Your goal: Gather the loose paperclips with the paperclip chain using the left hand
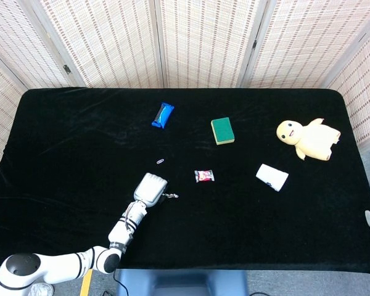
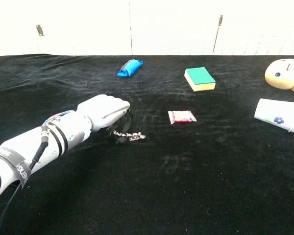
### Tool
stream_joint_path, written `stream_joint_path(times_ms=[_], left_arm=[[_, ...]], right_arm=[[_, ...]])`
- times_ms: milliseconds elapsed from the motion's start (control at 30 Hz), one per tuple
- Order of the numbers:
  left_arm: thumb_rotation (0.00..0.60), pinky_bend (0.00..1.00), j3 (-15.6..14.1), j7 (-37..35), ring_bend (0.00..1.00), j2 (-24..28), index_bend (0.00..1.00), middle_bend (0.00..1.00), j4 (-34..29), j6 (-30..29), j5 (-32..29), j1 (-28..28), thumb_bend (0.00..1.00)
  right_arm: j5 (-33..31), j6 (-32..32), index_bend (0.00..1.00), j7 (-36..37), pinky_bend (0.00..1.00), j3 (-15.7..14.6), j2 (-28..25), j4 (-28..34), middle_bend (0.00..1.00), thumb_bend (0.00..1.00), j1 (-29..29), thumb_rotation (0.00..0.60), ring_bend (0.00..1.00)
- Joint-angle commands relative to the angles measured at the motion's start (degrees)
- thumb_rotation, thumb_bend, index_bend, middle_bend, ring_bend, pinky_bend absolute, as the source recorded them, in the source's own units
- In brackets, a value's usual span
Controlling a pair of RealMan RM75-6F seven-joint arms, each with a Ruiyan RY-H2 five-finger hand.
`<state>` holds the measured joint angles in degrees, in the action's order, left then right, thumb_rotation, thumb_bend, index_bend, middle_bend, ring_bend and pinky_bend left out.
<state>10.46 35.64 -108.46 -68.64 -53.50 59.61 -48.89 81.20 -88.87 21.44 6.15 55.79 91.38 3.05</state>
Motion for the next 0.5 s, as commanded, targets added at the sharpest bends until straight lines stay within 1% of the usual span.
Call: stream_joint_path(times_ms=[33,500], left_arm=[[0.6,1.0,0.1,-0.2,1.0,0.1,0.74,1.0,-0.2,-0.4,0.2,0.0,0.4],[0.6,1.0,0.1,2.1,1.0,2.4,0.75,1.0,-3.5,-3.2,0.1,0.8,0.4]], right_arm=[[0.0,0.0,0.0,0.0,0.0,0.0,0.0,0.0,0.04,0.36,0.0,0.6,0.01],[0.5,0.1,0.0,-0.4,0.0,0.0,0.1,0.1,0.04,0.36,0.0,0.6,0.01]])
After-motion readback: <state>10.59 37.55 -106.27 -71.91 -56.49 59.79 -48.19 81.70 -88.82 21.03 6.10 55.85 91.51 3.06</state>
